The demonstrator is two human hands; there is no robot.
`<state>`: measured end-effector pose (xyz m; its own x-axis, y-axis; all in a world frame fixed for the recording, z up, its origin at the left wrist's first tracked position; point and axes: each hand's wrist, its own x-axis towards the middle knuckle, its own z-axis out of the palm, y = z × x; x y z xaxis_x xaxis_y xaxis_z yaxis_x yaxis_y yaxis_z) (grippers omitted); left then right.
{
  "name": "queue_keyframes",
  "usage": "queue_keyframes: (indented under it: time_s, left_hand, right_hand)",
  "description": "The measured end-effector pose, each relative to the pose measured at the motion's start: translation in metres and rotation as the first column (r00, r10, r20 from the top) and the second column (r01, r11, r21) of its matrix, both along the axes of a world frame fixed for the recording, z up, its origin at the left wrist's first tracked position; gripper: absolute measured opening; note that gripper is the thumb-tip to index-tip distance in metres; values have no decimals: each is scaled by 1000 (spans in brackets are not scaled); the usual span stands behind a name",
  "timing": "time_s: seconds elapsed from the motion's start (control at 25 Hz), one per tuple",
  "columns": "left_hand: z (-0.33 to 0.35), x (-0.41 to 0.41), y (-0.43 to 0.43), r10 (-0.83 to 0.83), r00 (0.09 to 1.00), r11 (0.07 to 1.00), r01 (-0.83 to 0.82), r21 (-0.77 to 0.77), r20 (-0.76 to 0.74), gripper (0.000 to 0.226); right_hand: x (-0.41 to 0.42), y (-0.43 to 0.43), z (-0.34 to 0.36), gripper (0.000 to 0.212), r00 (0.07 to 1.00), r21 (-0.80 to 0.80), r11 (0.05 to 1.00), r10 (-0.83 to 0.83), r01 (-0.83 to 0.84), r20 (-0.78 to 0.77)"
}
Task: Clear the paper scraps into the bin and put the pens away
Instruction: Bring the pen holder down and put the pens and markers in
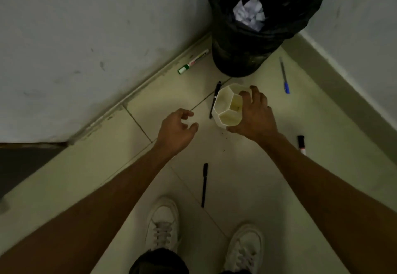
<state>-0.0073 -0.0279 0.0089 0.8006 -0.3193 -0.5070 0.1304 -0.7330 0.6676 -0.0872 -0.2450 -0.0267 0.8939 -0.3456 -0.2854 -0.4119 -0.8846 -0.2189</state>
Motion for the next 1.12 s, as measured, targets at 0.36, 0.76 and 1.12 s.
queue_keyframes:
  time_s: [0.36,0.76,1.12]
  left_hand:
    - [-51,51,-36,-198,946,962,238,-133,256,35]
    - [-67,29,34,-388,855,918,390,69,343,30]
    - [-125,-10,96,-578,782,791,465,399,234,17]
  right_hand:
    - [0,-5,22,88,962,-17,997,77,-75,263]
    - [-51,78,-37,34,538,-29,542,839,-840,86]
    - [-79,96,-80,18,481,-64,479,876,-876,-29]
